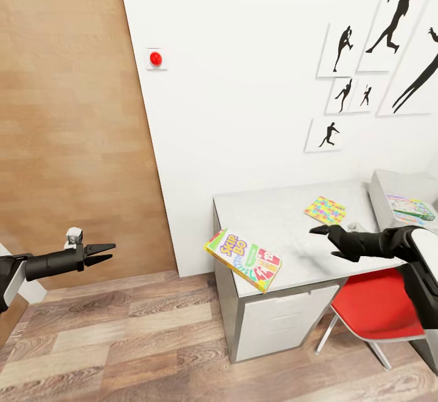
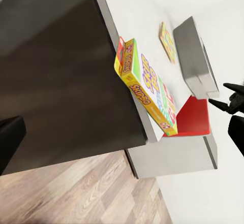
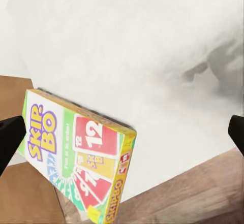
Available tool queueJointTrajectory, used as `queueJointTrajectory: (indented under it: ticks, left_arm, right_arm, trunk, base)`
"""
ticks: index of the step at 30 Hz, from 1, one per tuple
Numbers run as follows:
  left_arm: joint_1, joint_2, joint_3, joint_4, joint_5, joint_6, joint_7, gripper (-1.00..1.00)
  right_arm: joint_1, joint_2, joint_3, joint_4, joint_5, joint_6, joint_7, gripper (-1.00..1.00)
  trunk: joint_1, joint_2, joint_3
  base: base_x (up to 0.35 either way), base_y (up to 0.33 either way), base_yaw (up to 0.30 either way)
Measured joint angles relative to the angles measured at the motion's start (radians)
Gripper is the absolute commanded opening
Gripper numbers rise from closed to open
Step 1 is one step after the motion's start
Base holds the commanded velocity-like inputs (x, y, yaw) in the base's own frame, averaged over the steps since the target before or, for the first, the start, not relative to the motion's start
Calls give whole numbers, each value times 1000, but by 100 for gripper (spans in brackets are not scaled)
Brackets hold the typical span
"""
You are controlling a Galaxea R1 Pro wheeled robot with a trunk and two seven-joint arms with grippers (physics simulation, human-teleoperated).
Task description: Put all the toys in the child's room - the three board games (two on the bed and one on the table), the two jigsaw puzzles on the table, and the tennis ball on the table - inside the toy box on the table in the child's room.
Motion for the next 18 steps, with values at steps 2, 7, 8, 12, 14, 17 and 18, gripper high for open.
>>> queueJointTrajectory:
  ticks: [2, 7, 8, 12, 14, 17, 18]
  left_arm:
    - [0, 0, 0, 0, 0, 0, 0, 100]
    - [0, 0, 0, 0, 0, 0, 0, 100]
    - [0, 0, 0, 0, 0, 0, 0, 100]
    - [0, 0, 0, 0, 0, 0, 1, 100]
    - [0, 0, 0, 0, 0, 0, 1, 100]
    - [0, 0, 0, 0, 0, -1, 1, 100]
    - [0, 0, 0, 0, 0, -1, 1, 100]
  right_arm:
    - [41, -17, 15, 0, -1, 0, 39, 100]
    - [119, -67, 83, 0, -1, 2, 103, 100]
    - [124, -74, 93, 1, -2, 3, 106, 100]
    - [138, -101, 148, 4, -1, 3, 115, 100]
    - [142, -109, 185, 5, 1, 4, 118, 100]
    - [150, -114, 237, 6, 6, 4, 119, 100]
    - [153, -116, 261, 6, 8, 4, 119, 100]
  trunk:
    - [0, 0, 0]
    - [0, 0, 0]
    - [0, 0, 0]
    - [0, 0, 0]
    - [0, 0, 0]
    - [0, 0, 0]
    - [0, 0, 0]
  base:
    - [0, 0, 0]
    - [0, 0, 0]
    - [0, 0, 0]
    - [0, 0, 0]
    - [0, 0, 0]
    - [0, 0, 0]
    - [0, 0, 0]
